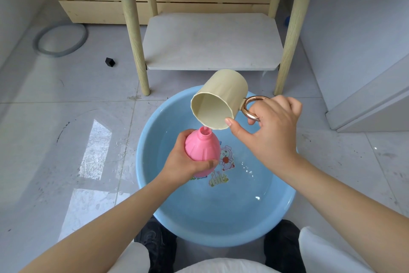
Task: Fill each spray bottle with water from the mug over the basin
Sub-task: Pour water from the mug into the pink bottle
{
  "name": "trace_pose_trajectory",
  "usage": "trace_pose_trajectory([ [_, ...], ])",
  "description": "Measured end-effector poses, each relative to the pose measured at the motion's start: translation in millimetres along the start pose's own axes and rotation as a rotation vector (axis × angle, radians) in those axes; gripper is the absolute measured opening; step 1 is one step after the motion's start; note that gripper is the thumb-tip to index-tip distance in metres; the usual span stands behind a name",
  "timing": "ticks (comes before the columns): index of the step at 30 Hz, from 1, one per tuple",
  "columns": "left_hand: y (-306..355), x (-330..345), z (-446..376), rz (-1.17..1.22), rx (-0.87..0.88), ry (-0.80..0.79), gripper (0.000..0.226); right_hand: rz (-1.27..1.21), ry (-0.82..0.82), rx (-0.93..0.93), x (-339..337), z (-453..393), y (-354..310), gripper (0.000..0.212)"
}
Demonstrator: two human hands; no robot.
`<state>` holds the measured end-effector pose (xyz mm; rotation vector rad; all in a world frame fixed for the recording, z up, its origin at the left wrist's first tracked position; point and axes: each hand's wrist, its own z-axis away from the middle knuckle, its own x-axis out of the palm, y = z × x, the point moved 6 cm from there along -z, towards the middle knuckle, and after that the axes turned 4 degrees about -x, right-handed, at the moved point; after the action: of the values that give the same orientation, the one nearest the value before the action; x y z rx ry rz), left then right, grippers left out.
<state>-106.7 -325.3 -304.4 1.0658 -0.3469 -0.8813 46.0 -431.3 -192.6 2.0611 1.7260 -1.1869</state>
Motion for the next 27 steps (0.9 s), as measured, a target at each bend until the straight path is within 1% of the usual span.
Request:
trace_pose_trajectory([
  [5, -1.0, -1.1, -0.8, 0.002, -0.006, -0.003, 0.079, 0.016, 0.018, -0.037, -2.1, -2.6, -2.1, 0.042],
  [17, -1.8, -1.1, -1.1, -0.01, -0.001, -0.003, 0.075, 0.08, 0.059, -0.122, -4.3, -5.9, -6.6, 0.047],
  [24, -2.0, -2.1, -1.5, -0.015, 0.001, -0.004, 0.078, 0.097, 0.092, -0.187, -5.5, -5.9, -10.1, 0.045],
  [27, -1.5, -1.4, -1.8, -0.026, 0.003, 0.002, 0.075, 0.098, 0.102, -0.2, -5.1, -5.8, -10.0, 0.046],
])
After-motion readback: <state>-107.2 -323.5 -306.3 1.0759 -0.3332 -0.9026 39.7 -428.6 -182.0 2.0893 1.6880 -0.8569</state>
